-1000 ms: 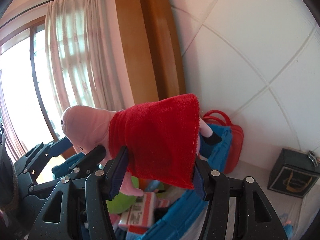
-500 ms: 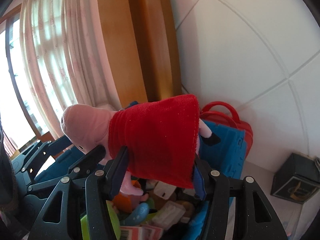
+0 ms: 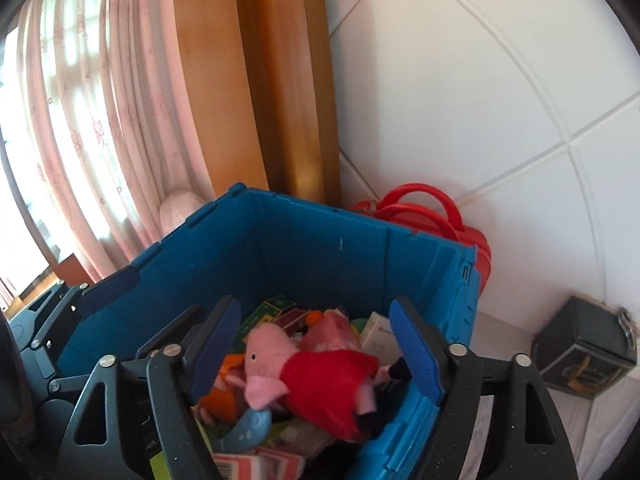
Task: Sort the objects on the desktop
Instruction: 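Carry the red-dress pig over the blue crate and open both tools, then move both tools back over the bed toward the blue-shirt pig, then grasp the pig plush in blue shirt with both tools, then carry the blue-shirt pig over the blue crate and open both tools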
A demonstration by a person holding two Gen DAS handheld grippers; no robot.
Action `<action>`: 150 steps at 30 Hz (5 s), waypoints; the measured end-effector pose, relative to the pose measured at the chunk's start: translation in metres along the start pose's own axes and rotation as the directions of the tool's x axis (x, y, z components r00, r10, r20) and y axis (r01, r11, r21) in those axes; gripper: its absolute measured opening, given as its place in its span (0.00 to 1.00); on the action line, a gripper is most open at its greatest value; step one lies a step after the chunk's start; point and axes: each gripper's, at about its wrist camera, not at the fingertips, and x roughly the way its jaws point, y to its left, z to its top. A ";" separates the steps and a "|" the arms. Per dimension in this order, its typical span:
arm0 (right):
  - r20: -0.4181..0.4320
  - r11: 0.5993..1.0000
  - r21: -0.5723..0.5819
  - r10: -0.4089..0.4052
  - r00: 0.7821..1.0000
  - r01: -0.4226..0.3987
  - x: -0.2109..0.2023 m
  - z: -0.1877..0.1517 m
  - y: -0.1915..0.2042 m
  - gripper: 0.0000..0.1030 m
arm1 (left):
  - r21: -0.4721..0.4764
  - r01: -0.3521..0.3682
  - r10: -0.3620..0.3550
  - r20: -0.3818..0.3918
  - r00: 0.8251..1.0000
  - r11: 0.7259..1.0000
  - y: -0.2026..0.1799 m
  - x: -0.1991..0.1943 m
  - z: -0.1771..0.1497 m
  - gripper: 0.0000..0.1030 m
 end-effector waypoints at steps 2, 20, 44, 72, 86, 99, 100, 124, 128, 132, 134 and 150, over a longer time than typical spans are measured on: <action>0.007 1.000 -0.004 -0.012 1.000 0.012 -0.007 -0.001 0.000 0.87 | 0.005 -0.007 0.007 -0.002 1.000 1.000 -0.008 -0.014 0.002 0.66; 0.207 0.999 -0.034 -0.034 0.978 0.041 -0.147 -0.064 0.000 1.00 | -0.012 -0.048 0.050 0.199 0.979 0.999 -0.035 -0.170 -0.052 0.78; 0.183 0.933 0.167 -0.347 0.920 0.319 -0.294 -0.301 -0.244 1.00 | 0.013 0.187 -0.188 0.080 0.979 0.982 -0.329 -0.174 -0.184 0.85; -0.215 0.995 0.074 -0.054 0.975 0.072 -0.086 -0.433 -0.459 1.00 | -0.019 0.061 -0.063 -0.352 0.934 0.998 -0.504 0.057 -0.321 0.87; -0.250 0.981 0.129 0.175 0.952 -0.147 -0.012 -0.415 -0.443 1.00 | -0.038 0.107 -0.114 -0.399 0.910 0.993 -0.487 0.094 -0.323 0.87; -0.242 0.971 0.150 0.221 0.945 -0.188 -0.005 -0.406 -0.424 0.72 | -0.011 0.121 -0.117 -0.355 0.928 0.993 -0.479 0.090 -0.309 0.60; -0.233 0.971 0.148 0.220 0.947 -0.189 -0.007 -0.403 -0.422 0.72 | -0.007 0.116 -0.112 -0.342 0.933 0.993 -0.477 0.086 -0.306 0.60; 0.010 0.975 -0.008 0.222 0.975 -0.222 -0.170 -0.291 -0.317 0.72 | -0.020 0.066 -0.067 -0.059 0.996 0.998 -0.395 -0.099 -0.207 0.60; 0.049 0.972 -0.043 0.233 0.971 -0.231 -0.195 -0.274 -0.287 0.72 | -0.023 0.042 -0.042 -0.012 0.999 0.999 -0.368 -0.132 -0.192 0.60; 0.085 0.966 -0.076 0.254 0.963 -0.248 -0.215 -0.253 -0.256 0.72 | -0.021 0.015 -0.014 0.042 0.999 1.000 -0.339 -0.159 -0.177 0.60; 0.104 0.963 -0.097 0.260 0.960 -0.250 -0.222 -0.240 -0.237 0.72 | -0.027 0.007 -0.006 0.062 0.998 1.000 -0.319 -0.172 -0.168 0.60; 0.189 0.960 -0.148 0.263 0.946 -0.237 -0.195 -0.131 -0.029 0.72 | -0.015 -0.005 0.007 0.135 0.991 1.000 -0.086 -0.162 -0.094 0.61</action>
